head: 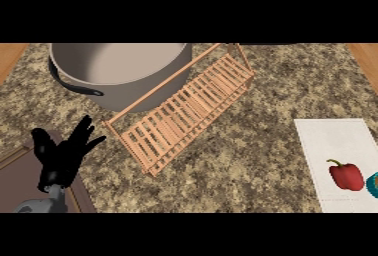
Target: Pick the cupcake from the placemat and place it in the tiered shelf
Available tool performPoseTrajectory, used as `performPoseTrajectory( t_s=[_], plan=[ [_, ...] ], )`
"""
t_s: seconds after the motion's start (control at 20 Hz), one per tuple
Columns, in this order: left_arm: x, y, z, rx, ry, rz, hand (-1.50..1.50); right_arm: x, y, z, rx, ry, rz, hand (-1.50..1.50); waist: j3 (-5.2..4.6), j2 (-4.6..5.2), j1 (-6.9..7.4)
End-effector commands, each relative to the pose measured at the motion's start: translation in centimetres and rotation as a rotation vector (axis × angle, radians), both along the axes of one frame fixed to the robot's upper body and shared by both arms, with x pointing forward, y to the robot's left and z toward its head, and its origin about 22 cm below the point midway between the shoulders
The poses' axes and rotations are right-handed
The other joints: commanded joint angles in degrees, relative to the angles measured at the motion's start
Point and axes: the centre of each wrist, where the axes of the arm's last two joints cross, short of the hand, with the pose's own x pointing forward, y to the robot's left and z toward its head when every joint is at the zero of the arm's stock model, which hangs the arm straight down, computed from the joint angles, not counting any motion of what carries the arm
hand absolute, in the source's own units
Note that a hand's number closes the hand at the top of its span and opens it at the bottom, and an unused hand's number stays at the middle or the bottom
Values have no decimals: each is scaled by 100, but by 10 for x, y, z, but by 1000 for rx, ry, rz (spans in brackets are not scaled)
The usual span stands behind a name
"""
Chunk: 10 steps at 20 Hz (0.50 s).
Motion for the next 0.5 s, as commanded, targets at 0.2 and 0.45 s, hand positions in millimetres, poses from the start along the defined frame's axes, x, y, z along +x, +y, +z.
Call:
performPoseTrajectory(
  t_s=[0.2,0.45],
  plan=[
    [-2,-2,-12,6,87,-7,0,-7,3,-24,1,-23,32,-150,-34,35,-34],
    [6,-15,-4,-18,52,-4,0,7,-2,-41,-20,156,224,150,-27,62,66]
  ],
)
